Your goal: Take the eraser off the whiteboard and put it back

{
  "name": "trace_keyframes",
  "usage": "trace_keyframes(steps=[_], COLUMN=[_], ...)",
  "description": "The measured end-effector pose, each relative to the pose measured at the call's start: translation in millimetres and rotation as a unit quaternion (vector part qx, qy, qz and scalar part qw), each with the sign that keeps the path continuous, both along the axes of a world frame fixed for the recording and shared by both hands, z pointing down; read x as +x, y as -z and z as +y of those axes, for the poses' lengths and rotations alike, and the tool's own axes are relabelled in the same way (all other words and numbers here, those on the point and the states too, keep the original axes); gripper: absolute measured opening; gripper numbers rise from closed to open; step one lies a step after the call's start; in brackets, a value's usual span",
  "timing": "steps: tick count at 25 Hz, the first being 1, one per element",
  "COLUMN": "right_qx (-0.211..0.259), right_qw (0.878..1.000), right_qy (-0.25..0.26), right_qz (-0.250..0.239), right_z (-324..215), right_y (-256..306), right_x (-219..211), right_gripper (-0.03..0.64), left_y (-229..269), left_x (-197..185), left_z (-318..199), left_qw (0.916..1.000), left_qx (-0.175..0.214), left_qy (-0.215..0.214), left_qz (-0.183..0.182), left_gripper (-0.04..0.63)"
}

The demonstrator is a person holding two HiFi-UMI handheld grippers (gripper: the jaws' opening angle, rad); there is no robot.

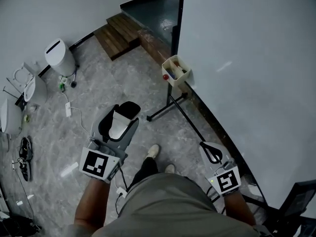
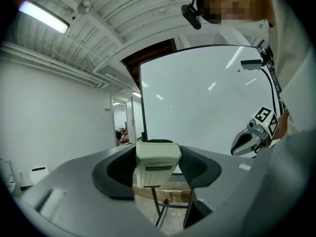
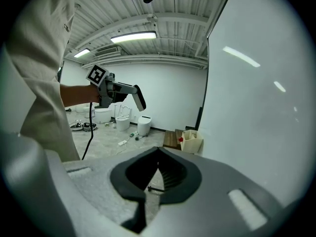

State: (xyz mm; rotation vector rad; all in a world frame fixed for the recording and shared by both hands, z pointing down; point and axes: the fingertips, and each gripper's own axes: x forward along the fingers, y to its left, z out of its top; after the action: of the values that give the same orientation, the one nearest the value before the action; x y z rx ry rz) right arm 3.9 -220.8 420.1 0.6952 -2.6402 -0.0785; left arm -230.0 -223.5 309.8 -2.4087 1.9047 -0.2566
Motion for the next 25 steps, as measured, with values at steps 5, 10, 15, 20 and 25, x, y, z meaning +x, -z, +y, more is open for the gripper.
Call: trace_keyframes(steps=[5, 10, 15, 20, 25], right_qx=[-0.001, 0.0, 0.004, 0.001, 0.009], right_qw=[1.0, 0.999, 1.0, 1.0, 0.999], right_qy=[0.024, 0.036, 0.029, -0.003, -0.047], right_qz=[-0.003, -0.003, -0.004, -0.002, 0.0], right_z=[6.8, 7.2, -5.5, -23.9, -43.0], right_y=[-2.4, -4.5, -2.6, -5.3, -1.1], right_x=[-11.2, -20.0, -17.1, -5.2, 12.1], right_gripper=[0.002, 0.002, 0.002, 0.002, 0.002], left_y=[-9.3, -12.1, -11.2, -13.3, -20.4], left_x=[-8.3, -10.3, -1.1, 12.0, 22.9], left_z=[19.4, 22.2, 3.8, -31.7, -73.0], left_qw=[0.9996, 0.9997, 0.9998, 0.9988, 0.9965], left_qx=[-0.015, -0.015, -0.018, -0.021, -0.023], left_qy=[0.024, 0.019, -0.007, -0.043, -0.081], left_qz=[-0.003, 0.004, 0.004, 0.005, 0.008], left_gripper=[0.267, 0.268, 0.27, 0.27, 0.27])
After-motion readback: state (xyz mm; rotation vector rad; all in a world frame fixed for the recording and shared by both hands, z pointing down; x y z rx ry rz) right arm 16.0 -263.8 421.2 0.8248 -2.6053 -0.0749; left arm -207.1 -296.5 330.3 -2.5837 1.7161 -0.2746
